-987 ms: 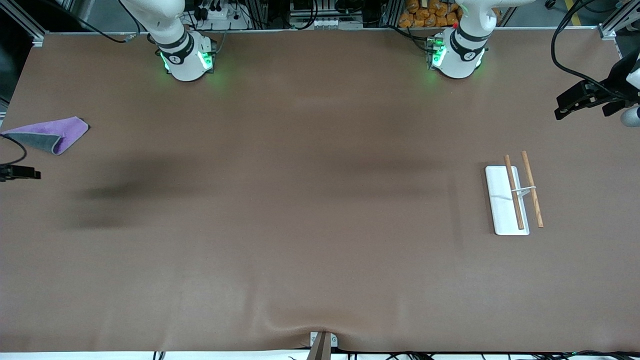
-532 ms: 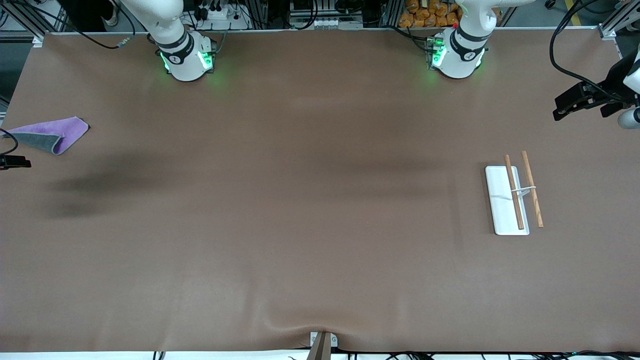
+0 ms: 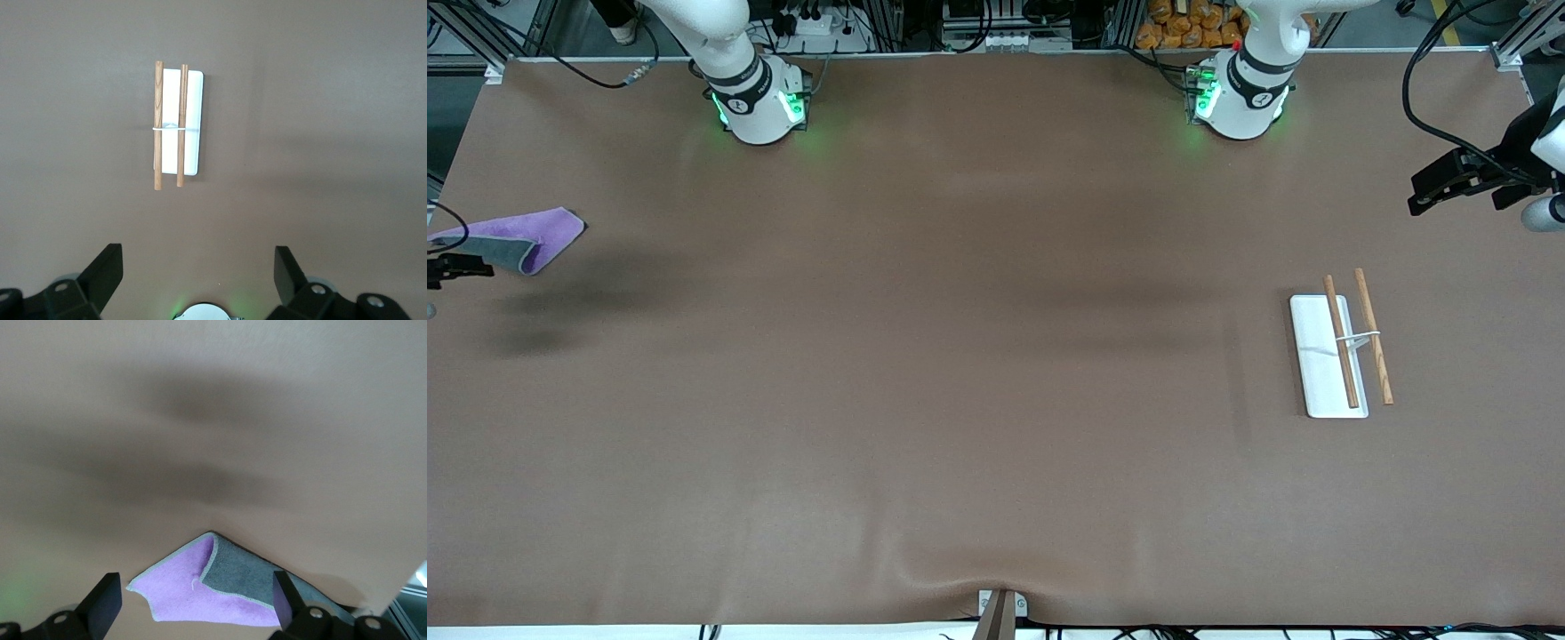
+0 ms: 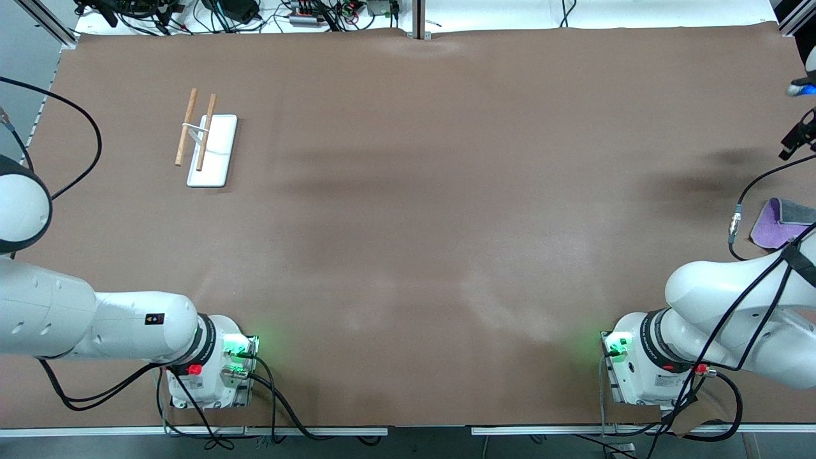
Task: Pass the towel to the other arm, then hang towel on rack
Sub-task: 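Lower the right gripper onto the purple towel and close on it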
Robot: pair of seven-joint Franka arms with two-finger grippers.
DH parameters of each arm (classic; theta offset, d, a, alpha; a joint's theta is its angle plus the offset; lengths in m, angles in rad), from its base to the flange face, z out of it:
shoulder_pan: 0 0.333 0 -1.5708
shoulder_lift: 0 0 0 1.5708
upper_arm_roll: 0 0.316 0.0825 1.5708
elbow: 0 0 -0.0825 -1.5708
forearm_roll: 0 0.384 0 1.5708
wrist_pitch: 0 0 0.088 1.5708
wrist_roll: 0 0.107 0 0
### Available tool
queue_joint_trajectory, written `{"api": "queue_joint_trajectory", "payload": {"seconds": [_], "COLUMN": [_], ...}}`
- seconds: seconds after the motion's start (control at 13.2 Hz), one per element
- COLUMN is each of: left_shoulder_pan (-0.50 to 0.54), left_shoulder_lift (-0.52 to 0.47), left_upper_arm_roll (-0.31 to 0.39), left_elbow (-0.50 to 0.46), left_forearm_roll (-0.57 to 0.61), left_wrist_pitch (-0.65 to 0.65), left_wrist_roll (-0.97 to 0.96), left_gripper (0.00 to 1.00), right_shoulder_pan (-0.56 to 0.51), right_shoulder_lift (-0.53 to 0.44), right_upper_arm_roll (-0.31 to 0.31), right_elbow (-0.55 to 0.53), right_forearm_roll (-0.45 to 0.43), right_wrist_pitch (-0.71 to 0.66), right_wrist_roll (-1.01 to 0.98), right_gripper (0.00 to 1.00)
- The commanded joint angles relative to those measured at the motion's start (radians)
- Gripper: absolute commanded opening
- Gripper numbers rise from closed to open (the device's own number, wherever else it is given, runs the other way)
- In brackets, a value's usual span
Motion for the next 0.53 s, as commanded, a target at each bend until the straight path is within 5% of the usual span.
{"api": "queue_joint_trajectory", "payload": {"seconds": [0.0, 0.46], "left_shoulder_pan": [0.001, 0.003], "left_shoulder_lift": [0.003, 0.003], "left_upper_arm_roll": [-0.006, -0.004], "left_elbow": [0.004, -0.002], "left_forearm_roll": [0.022, 0.022], "left_wrist_pitch": [-0.009, -0.009], "left_wrist_roll": [0.001, 0.002], "left_gripper": [1.0, 1.0], "right_shoulder_pan": [-0.067, -0.151], "right_shoulder_lift": [-0.011, 0.07], "right_upper_arm_roll": [0.022, 0.024], "right_elbow": [-0.086, -0.108], "right_forearm_roll": [-0.014, -0.01], "right_wrist_pitch": [0.118, 0.16], "right_wrist_roll": [-0.09, -0.162], "right_gripper": [1.0, 0.92]}}
